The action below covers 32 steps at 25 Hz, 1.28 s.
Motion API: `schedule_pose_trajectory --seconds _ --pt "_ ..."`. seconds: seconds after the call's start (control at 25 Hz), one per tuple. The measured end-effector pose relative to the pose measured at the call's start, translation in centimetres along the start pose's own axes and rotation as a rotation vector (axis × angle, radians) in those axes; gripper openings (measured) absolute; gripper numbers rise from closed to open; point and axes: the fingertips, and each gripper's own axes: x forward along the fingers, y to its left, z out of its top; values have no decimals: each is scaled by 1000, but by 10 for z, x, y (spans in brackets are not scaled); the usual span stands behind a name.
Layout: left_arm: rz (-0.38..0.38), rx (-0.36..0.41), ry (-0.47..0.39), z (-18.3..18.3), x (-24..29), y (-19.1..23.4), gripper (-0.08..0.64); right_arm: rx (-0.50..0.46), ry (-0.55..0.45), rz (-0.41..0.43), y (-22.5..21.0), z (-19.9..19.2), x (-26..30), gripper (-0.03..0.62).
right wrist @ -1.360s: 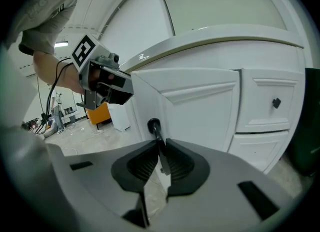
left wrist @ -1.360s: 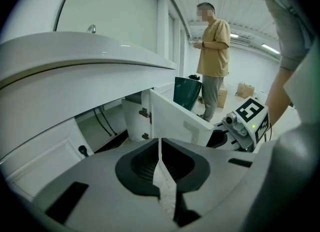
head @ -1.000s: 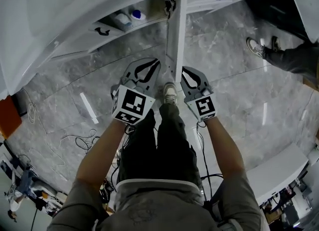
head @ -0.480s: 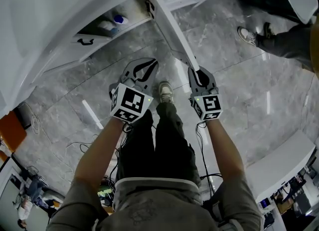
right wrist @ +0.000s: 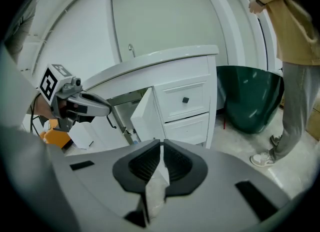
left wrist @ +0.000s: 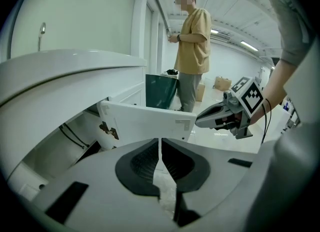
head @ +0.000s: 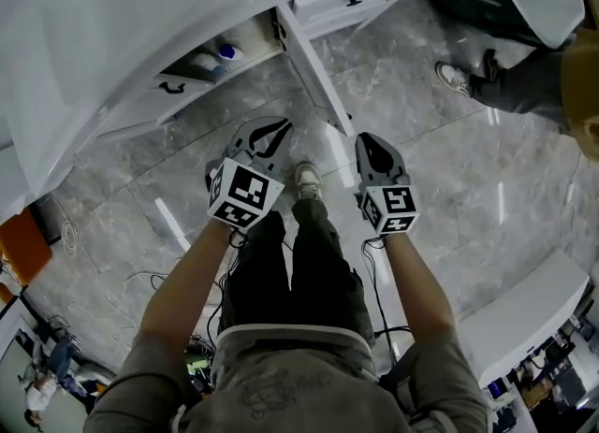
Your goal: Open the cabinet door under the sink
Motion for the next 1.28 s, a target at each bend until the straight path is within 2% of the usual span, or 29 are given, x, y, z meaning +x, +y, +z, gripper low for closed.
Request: schedule_pose_trajectory --seconds 0.16,0.32,0.6,0.88,1.16,1.28 --pt "20 -19 -15 18 -23 2 31 -32 -2 -21 -4 33 -27 40" --pt "44 -9 -35 44 -43 7 31 -87 -5 7 12 74 -43 40" --pt "118 -4 -77 95 -99 23 31 -103 -41 93 55 144 -69 38" --pt "198 -20 -136 142 -162 33 31 -168 -95 185 102 226 -100 38" --pt "253 -37 -170 169 -223 35 31 -221 -162 271 156 299 -138 38" --pt "285 -52 -212 180 -255 37 31 -239 -199 301 178 324 -157 38"
